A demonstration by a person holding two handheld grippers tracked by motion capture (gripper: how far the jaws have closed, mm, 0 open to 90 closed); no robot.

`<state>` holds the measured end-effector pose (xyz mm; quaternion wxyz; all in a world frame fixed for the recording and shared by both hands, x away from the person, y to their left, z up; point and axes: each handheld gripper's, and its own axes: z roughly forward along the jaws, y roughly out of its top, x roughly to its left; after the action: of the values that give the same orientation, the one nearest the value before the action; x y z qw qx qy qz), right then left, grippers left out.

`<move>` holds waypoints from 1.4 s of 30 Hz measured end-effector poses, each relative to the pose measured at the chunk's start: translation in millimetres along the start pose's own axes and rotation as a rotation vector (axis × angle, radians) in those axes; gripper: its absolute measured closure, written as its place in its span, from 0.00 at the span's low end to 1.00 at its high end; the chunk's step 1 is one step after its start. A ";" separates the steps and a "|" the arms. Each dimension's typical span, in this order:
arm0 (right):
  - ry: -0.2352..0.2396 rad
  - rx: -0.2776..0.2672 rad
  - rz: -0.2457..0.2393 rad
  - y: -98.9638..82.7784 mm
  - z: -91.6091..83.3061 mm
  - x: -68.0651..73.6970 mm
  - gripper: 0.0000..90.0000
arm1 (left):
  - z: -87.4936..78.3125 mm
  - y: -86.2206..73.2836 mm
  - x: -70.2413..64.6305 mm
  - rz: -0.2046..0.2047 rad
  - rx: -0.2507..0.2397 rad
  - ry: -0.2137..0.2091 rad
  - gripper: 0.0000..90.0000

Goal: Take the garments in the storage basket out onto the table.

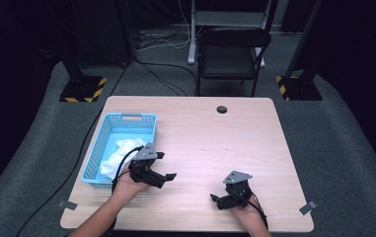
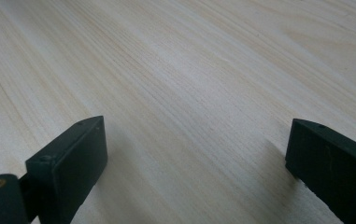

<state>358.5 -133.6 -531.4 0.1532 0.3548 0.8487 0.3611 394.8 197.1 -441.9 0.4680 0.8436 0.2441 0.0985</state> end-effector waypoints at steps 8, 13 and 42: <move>0.000 0.000 0.000 0.0 0.0 0.0 0.06 | -1.3 -0.4 2.9 -0.006 0.002 0.004 0.09; 0.000 0.000 0.000 0.0 0.0 0.0 0.06 | -3.2 -0.5 5.4 -0.012 -0.002 0.010 0.09; -0.001 0.000 0.001 0.0 0.0 0.0 0.06 | -13.6 -2.5 22.9 -0.042 0.015 0.046 0.09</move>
<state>358.5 -133.6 -531.4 0.1534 0.3553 0.8483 0.3613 408.3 219.9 -438.0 0.4580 0.8393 0.2730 0.1063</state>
